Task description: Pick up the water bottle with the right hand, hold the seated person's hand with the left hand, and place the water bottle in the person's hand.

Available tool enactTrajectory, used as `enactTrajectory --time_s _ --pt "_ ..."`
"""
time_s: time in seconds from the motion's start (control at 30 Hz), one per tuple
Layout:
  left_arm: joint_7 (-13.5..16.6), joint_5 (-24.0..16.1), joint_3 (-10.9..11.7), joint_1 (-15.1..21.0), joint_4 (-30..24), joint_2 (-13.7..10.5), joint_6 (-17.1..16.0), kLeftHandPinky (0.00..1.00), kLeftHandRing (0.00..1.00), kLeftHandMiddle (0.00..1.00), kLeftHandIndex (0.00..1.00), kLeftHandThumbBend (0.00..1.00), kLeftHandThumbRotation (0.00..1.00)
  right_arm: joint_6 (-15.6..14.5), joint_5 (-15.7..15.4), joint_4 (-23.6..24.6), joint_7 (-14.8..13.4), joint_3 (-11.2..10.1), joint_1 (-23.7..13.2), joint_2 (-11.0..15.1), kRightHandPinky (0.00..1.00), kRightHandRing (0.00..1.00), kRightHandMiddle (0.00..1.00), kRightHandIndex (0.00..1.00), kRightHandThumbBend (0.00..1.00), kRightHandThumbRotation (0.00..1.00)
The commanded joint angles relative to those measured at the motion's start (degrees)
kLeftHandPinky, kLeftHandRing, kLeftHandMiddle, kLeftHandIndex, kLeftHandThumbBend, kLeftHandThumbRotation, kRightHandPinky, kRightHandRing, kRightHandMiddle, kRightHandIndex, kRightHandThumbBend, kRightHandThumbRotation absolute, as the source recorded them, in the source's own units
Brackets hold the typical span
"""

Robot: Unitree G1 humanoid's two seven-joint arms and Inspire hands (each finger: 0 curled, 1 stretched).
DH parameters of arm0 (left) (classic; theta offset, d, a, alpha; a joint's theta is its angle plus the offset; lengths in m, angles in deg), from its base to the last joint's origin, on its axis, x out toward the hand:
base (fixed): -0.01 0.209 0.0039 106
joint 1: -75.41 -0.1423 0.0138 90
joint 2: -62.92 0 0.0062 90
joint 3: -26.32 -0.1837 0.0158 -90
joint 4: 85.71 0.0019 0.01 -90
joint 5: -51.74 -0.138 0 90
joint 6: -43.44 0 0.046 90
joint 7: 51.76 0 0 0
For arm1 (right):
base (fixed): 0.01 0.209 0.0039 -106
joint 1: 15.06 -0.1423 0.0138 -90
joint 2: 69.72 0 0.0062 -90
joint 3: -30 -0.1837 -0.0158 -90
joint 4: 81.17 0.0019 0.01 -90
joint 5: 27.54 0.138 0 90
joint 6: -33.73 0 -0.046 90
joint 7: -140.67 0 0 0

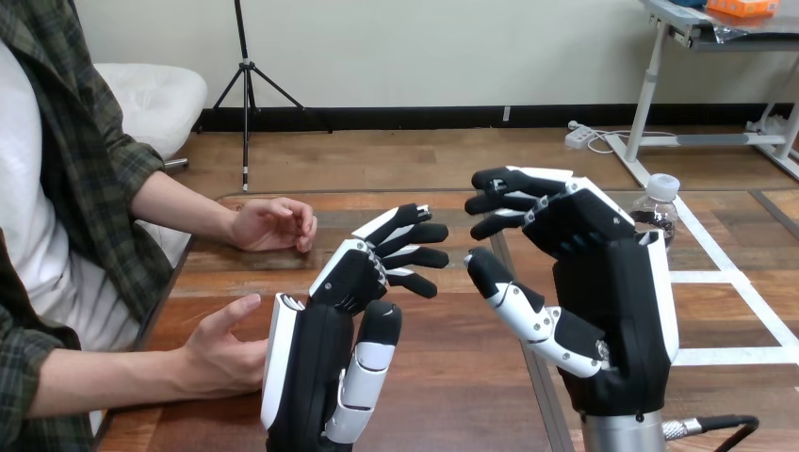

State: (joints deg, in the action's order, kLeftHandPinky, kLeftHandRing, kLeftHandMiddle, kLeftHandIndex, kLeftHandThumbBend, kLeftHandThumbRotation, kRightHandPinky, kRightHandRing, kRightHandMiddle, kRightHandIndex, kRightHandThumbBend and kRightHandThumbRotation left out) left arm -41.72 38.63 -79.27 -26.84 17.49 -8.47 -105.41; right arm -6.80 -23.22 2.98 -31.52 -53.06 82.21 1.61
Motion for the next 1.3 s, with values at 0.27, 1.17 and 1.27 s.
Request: enactTrajectory --time_s 0.27,1.17,1.27 --pt "1.0 -1.6 0.7 -0.3 -0.6 2.0 -1.9 0.5 0.64 0.72 0.77 0.55 1.0 1.7 0.9 -1.1 -0.3 -1.1 -2.5 -0.4 0.51 0.61 0.68 0.62 0.6 0.1" --pt "-0.1 0.1 -0.3 1.0 1.4 2.0 -2.5 0.53 0.66 0.73 0.78 0.53 1.0 5.3 1.2 -1.5 -3.1 -7.8 -10.1 0.5 0.47 0.58 0.65 0.62 0.65 0.07" --pt "-0.4 0.2 -0.5 0.9 1.4 2.0 -2.4 0.53 0.66 0.73 0.78 0.53 1.0 5.8 0.6 -2.1 -4.1 -9.1 -11.2 0.7 0.46 0.58 0.65 0.62 0.66 0.08"
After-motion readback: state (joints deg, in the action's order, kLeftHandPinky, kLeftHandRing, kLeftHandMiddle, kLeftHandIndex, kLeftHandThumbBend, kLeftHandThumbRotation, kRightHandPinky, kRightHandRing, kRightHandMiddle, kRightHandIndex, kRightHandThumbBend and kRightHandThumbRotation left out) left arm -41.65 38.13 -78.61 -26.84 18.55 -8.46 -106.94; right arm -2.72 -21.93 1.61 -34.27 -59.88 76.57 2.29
